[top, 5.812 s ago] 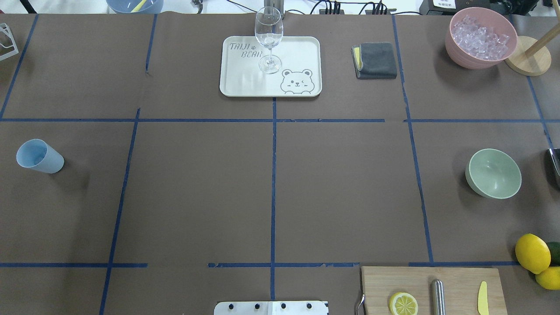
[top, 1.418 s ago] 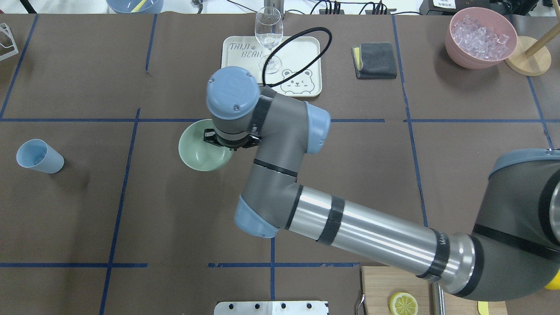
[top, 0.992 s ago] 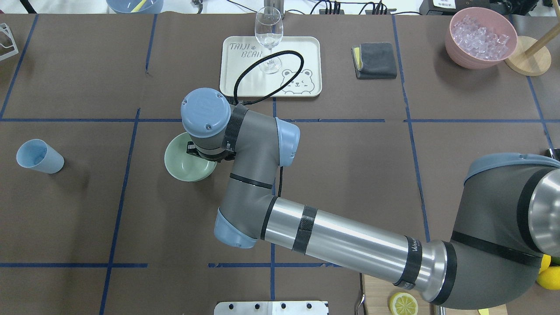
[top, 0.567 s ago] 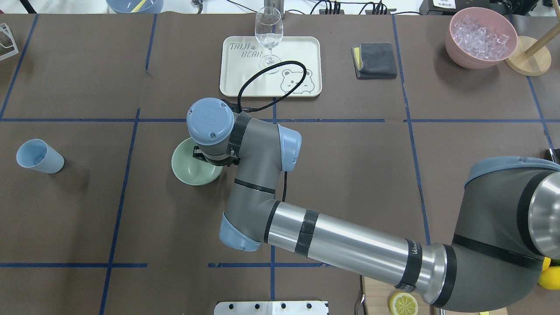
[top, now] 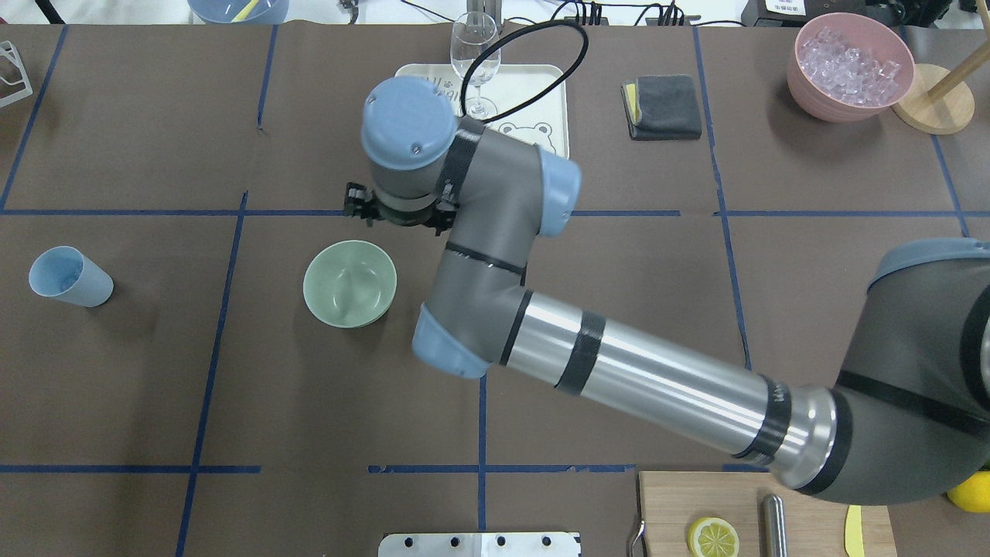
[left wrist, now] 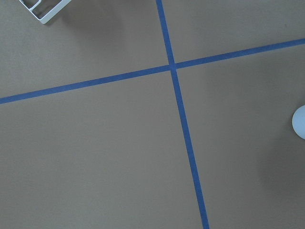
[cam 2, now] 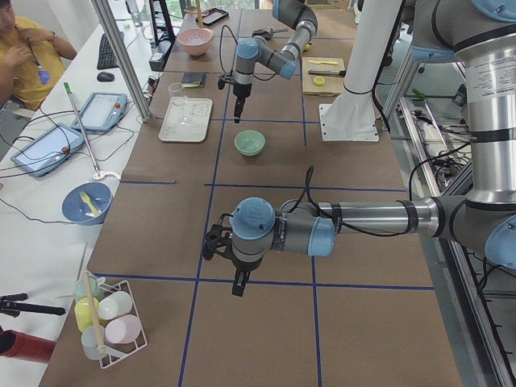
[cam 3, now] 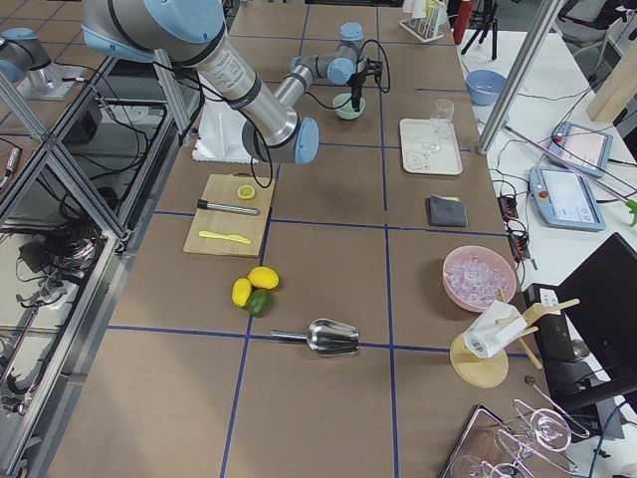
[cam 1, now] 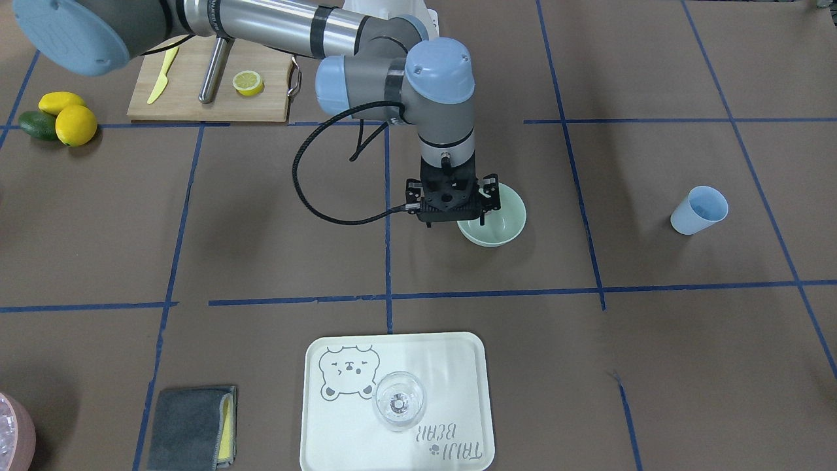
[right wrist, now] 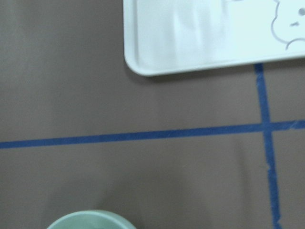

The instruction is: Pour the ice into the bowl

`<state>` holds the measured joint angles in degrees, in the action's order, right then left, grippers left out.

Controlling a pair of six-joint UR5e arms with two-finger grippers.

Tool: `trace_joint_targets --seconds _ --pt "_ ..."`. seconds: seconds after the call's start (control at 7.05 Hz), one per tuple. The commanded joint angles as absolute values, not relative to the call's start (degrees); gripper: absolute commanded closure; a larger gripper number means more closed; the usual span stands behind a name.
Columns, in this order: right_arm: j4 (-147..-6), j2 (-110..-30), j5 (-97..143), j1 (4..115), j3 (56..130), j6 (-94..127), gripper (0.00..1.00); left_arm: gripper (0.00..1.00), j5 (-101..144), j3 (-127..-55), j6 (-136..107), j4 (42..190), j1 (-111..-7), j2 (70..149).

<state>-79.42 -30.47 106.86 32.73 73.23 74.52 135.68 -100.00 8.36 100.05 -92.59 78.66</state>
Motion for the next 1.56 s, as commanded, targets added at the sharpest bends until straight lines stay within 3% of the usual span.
trace_joint_targets --seconds 0.0,0.28,0.85,1.28,1.42 --pt "-79.8 -42.73 115.88 42.67 84.23 63.52 0.0 0.0 135.53 -100.63 8.0 105.86 -92.2 78.66" --pt "-80.07 -52.86 125.63 52.68 88.76 46.77 0.0 0.0 135.18 -99.94 8.09 110.1 -91.76 81.62" --pt "-81.2 -72.55 136.38 75.62 88.07 2.82 0.0 0.0 135.7 -96.85 -0.09 139.88 -89.84 85.08" --pt "-83.94 -82.23 137.46 83.4 89.38 -6.49 0.0 0.0 129.39 -99.3 -25.79 150.91 -74.58 83.51" --pt "-83.85 -84.27 137.2 83.58 90.69 -7.03 0.0 0.0 127.11 -100.53 -29.93 151.95 -71.83 79.32"
